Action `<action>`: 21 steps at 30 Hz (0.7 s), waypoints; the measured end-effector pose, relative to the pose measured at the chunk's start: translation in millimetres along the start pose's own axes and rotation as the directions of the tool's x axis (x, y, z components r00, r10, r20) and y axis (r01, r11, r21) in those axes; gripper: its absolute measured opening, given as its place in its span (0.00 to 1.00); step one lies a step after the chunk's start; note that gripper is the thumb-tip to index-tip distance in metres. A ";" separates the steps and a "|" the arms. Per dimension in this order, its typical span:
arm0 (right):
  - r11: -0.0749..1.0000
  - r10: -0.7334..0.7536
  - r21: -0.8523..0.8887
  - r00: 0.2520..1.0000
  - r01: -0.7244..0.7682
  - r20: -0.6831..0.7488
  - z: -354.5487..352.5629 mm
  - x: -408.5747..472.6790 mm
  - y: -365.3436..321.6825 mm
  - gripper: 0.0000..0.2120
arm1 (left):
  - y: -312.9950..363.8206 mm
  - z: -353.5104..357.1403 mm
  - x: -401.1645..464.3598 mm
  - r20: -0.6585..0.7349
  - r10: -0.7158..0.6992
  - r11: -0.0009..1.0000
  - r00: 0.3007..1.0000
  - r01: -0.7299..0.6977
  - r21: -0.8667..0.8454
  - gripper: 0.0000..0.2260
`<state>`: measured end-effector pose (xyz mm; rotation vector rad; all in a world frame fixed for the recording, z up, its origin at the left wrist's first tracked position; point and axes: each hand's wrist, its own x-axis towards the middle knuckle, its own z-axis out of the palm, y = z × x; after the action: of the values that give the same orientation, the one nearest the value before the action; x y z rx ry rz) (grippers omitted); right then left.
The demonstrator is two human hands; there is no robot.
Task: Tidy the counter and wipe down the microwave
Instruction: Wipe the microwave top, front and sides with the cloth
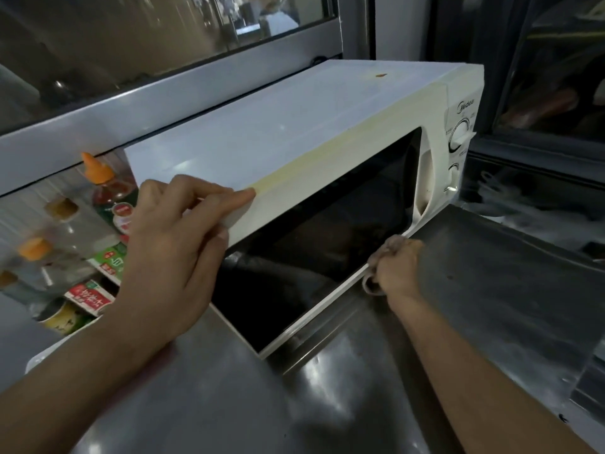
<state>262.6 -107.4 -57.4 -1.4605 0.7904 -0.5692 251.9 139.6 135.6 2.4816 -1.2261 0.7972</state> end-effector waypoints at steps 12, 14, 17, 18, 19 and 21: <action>0.999 -0.024 -0.036 0.993 0.029 0.118 70.4 -157.9 23.8 0.14 | 2.0 4.8 -2.0 -0.054 -0.059 0.995 0.997 0.055 -0.083 0.17; 0.999 -0.033 -0.003 0.992 0.034 0.119 72.9 -171.1 23.3 0.16 | 1.7 2.4 -2.3 -0.038 -0.077 0.991 0.996 0.072 -0.116 0.18; 0.993 -0.115 0.019 0.982 0.113 0.149 60.2 -156.7 17.3 0.18 | -2.5 -3.8 -5.6 0.018 -0.077 0.972 0.997 0.079 -0.219 0.18; 0.994 -0.110 0.005 0.986 0.110 0.126 54.8 -146.1 14.2 0.20 | -5.1 -6.3 -8.5 0.038 -0.070 0.963 0.997 0.078 -0.259 0.17; 0.997 -0.073 -0.008 0.993 0.074 0.096 50.3 -132.8 12.4 0.20 | -7.3 -8.3 -12.0 0.045 -0.061 0.956 0.997 0.071 -0.284 0.17; 1.000 -0.021 0.002 0.998 0.020 0.051 43.3 -105.3 10.0 0.14 | -11.5 -10.8 -21.4 0.022 -0.064 0.955 0.998 0.068 -0.288 0.15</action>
<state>227.4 1.3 -56.8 -1.4775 0.7357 -0.5459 246.5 165.4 132.1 2.2790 -1.1637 0.5417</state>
